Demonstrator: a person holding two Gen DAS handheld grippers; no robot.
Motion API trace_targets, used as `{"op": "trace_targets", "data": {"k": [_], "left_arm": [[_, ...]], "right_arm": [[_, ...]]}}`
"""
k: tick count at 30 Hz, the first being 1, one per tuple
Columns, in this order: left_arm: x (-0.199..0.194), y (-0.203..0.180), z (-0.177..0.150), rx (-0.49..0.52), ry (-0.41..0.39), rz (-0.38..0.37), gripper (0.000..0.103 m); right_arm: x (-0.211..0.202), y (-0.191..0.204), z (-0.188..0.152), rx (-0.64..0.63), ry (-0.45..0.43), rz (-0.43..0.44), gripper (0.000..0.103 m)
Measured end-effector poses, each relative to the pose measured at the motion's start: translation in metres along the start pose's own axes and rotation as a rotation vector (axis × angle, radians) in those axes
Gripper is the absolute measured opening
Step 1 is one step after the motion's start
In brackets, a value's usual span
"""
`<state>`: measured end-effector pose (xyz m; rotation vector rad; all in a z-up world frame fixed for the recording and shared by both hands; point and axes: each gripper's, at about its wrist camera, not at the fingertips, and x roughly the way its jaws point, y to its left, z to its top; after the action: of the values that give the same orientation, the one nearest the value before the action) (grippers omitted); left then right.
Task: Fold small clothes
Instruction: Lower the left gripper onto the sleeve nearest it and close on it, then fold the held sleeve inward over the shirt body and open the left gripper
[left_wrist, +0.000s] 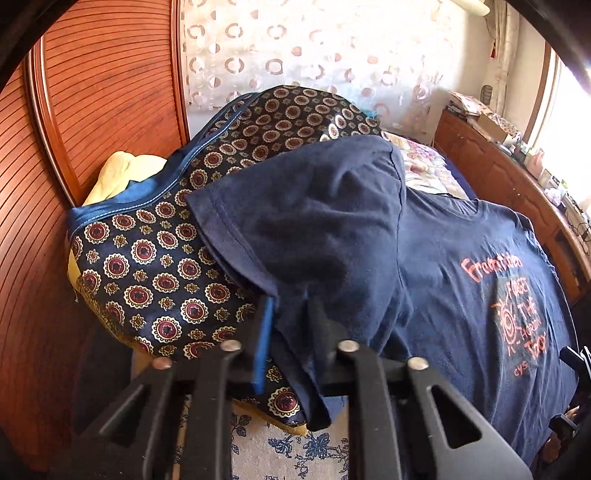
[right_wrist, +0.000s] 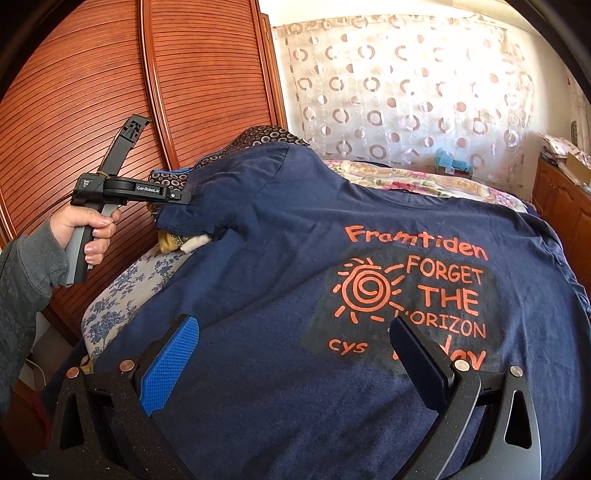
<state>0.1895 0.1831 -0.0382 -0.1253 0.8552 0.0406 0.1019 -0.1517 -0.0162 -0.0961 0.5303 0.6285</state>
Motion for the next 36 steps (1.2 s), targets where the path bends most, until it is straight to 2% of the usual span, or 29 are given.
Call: {"op": "trace_targets", "data": {"k": [3, 5, 8, 16, 19, 23, 25, 26, 29, 36], "left_arm": [[-0.009, -0.008, 0.001, 0.027, -0.030, 0.000, 0.007], [-0.024, -0.025, 0.004, 0.069, -0.078, -0.031, 0.007], [-0.035, -0.053, 0.009, 0.126, -0.100, -0.063, 0.007], [-0.049, -0.149, 0.003, 0.278, -0.096, -0.189, 0.007], [-0.060, -0.163, -0.001, 0.295, -0.098, -0.227, 0.021], [-0.071, -0.159, -0.004, 0.304, -0.108, -0.229, 0.049], [-0.072, -0.153, -0.009, 0.310, -0.099, -0.221, 0.058], [-0.072, -0.149, -0.012, 0.308, -0.092, -0.215, 0.068], [-0.062, -0.135, -0.024, 0.297, -0.060, -0.204, 0.076], [-0.019, -0.114, -0.073, 0.280, 0.078, -0.183, 0.078]], "right_arm": [[-0.001, -0.003, 0.000, 0.006, -0.005, -0.004, 0.103], [-0.002, -0.005, 0.000, 0.007, -0.008, -0.010, 0.103], [-0.004, -0.013, 0.000, 0.020, -0.014, -0.026, 0.103], [-0.013, -0.036, -0.002, 0.061, -0.021, -0.072, 0.103], [-0.016, -0.038, -0.004, 0.061, -0.018, -0.084, 0.103], [-0.020, -0.042, -0.005, 0.071, -0.019, -0.093, 0.103], [-0.022, -0.044, -0.005, 0.080, -0.023, -0.095, 0.103], [-0.023, -0.047, -0.005, 0.082, -0.024, -0.093, 0.103], [-0.023, -0.045, -0.003, 0.077, -0.025, -0.095, 0.103], [-0.017, -0.049, 0.007, 0.052, -0.022, -0.101, 0.103]]}}
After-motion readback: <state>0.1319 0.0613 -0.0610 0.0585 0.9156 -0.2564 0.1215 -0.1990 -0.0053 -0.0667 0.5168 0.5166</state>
